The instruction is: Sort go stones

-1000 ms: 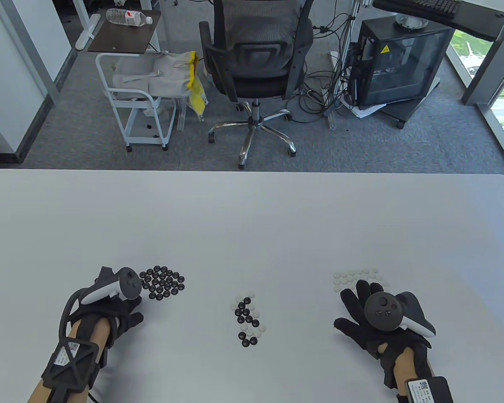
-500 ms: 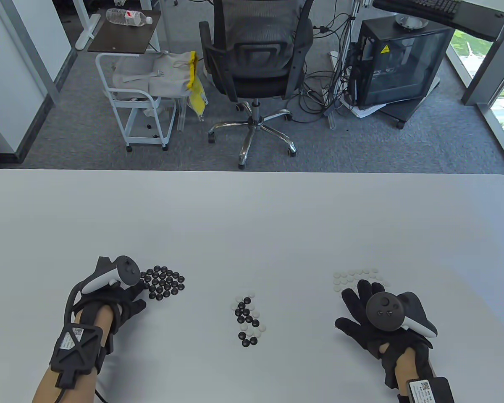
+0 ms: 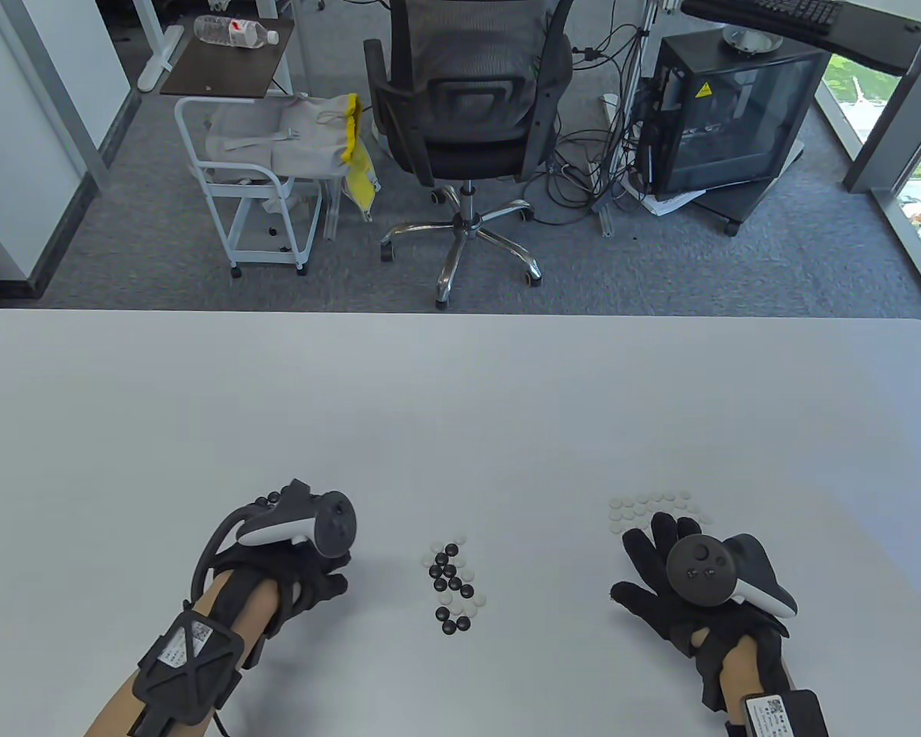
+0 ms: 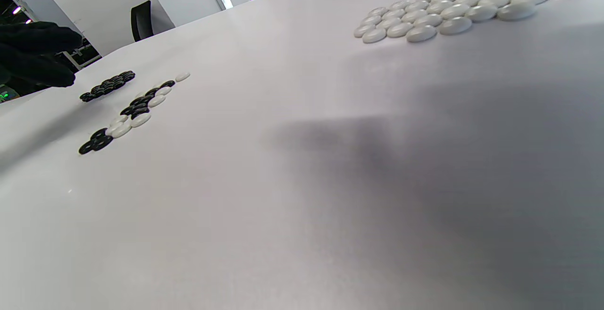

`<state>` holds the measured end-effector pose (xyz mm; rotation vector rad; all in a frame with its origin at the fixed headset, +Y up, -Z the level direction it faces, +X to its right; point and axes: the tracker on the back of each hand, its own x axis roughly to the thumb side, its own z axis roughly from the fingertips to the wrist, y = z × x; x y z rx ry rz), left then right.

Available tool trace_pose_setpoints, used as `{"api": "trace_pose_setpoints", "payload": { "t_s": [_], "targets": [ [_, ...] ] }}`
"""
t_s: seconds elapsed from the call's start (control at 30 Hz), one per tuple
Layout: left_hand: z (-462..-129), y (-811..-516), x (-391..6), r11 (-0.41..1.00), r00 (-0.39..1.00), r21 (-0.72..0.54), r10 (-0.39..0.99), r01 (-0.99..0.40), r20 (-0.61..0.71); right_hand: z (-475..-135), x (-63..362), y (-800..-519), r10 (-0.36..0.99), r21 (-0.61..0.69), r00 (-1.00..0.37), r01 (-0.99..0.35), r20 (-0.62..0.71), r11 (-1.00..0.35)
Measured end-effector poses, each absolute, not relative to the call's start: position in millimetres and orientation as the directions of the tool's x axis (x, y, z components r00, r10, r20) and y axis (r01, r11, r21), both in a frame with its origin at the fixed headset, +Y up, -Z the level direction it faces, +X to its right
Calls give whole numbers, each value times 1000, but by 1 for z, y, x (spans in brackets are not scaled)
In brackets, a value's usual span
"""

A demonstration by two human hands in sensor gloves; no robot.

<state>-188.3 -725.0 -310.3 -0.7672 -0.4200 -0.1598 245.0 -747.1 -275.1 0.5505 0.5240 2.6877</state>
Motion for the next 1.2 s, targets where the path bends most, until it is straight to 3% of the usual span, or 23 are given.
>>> {"api": "trace_pose_setpoints", "payload": {
  "t_s": [0.17, 0.3, 0.63, 0.9, 1.2],
  "targets": [
    [-293, -726, -131, 685, 799, -590, 18, 428, 601, -275, 245, -747, 400, 417, -865, -257, 304, -872],
    [-287, -737, -104, 654, 759, -576, 4, 491, 652, -275, 245, -746, 400, 412, -863, -259, 307, -874],
    [-285, -759, -85, 634, 722, -545, -33, 550, 691, -274, 246, -746, 402, 407, -861, -261, 311, -875],
    [-279, -768, -124, 632, 767, -572, -56, 523, 639, -274, 246, -747, 400, 409, -862, -259, 310, -875],
    [-273, -773, -226, 658, 916, -681, -36, 322, 399, -274, 246, -747, 400, 418, -866, -258, 299, -871]
  ]
}}
